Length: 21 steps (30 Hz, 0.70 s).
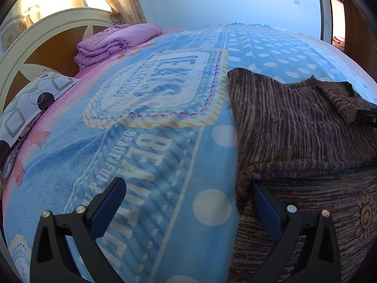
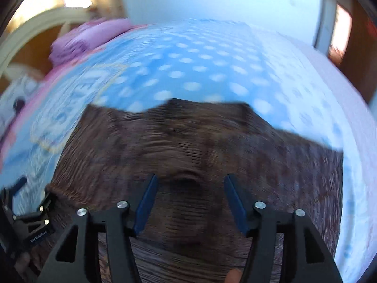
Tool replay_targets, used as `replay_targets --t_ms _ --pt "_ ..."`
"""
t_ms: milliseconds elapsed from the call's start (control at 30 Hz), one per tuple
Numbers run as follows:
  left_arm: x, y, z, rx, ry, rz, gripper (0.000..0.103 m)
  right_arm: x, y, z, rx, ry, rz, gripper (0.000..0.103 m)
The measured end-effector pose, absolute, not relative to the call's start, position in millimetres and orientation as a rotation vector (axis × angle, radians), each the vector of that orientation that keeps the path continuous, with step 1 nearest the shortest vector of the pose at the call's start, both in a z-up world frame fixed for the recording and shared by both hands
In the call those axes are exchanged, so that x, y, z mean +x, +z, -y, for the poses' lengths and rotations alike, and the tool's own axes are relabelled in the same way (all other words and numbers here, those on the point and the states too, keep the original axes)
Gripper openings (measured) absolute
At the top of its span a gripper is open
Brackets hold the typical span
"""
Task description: Fold small clothes
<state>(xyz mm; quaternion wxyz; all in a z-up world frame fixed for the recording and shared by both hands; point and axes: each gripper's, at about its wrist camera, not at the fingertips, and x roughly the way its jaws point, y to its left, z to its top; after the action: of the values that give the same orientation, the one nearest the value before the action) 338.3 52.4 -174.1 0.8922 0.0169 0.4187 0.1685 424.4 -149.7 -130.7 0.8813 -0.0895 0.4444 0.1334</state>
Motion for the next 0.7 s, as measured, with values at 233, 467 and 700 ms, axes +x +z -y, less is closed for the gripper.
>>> replay_targets --t_ms 233,467,700 --pt "338.3 -174.6 -54.7 0.018 0.342 -0.872 0.103 459.4 -147.2 148.3 -0.241 0.099 -0.923 0.061" --pt "338.5 -175.4 -58.1 -0.009 0.329 -0.873 0.103 460.9 -117.5 274.4 0.023 -0.153 -0.890 0.061" --pt "338.3 -175.5 -58.5 -0.015 0.327 -0.873 0.103 399.4 -124.1 229.4 0.192 0.338 -0.980 0.061"
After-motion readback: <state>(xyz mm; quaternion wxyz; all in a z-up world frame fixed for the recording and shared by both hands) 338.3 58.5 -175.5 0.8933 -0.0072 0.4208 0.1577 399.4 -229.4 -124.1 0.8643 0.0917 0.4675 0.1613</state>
